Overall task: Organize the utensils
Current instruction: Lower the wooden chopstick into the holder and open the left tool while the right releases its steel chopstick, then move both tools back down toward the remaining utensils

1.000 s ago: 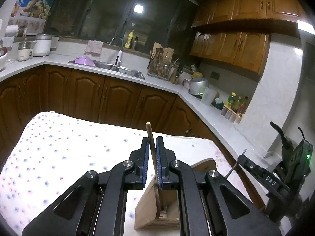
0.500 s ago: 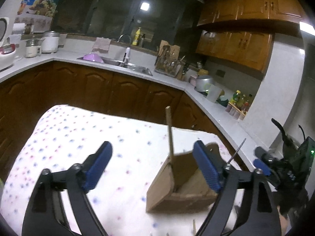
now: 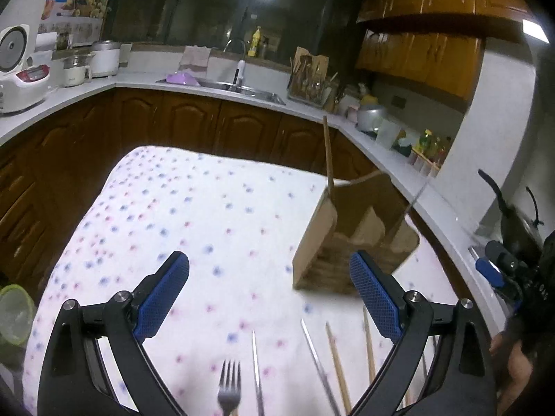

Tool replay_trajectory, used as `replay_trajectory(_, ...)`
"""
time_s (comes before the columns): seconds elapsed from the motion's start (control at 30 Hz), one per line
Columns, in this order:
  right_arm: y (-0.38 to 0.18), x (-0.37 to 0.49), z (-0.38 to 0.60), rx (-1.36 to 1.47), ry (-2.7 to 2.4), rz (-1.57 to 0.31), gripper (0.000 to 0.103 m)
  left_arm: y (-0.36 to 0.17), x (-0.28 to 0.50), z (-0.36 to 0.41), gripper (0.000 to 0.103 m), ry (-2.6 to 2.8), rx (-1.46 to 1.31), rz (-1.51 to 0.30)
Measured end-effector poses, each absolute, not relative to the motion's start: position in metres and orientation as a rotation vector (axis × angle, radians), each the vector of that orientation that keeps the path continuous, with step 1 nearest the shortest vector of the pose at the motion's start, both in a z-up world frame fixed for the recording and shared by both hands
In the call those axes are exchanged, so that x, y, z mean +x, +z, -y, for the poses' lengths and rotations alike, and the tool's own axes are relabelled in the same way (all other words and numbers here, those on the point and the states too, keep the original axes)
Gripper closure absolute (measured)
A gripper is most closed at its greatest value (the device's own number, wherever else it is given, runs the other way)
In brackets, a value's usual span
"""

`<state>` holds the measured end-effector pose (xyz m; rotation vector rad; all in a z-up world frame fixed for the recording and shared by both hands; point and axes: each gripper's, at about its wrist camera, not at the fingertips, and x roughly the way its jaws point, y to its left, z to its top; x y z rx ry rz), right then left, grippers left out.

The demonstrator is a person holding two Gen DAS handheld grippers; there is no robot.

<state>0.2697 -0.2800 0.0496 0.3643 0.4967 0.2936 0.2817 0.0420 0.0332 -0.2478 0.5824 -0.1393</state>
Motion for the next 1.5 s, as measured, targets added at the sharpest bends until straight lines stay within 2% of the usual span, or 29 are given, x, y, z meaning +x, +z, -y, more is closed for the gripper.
replay_trajectory(0.63, 0.012, 0.199, 0.287, 0.344, 0.23, -0.61, 0.005, -0.009, 0.21, -0.037, 0.007, -0.157, -0.228, -0.708)
replay_trajectory(1.5, -0.016, 0.218, 0.245, 0.215, 0.241, -0.73, 0.005, -0.042, 0.245, -0.025, 0.007, -0.144, -0.1, -0.842)
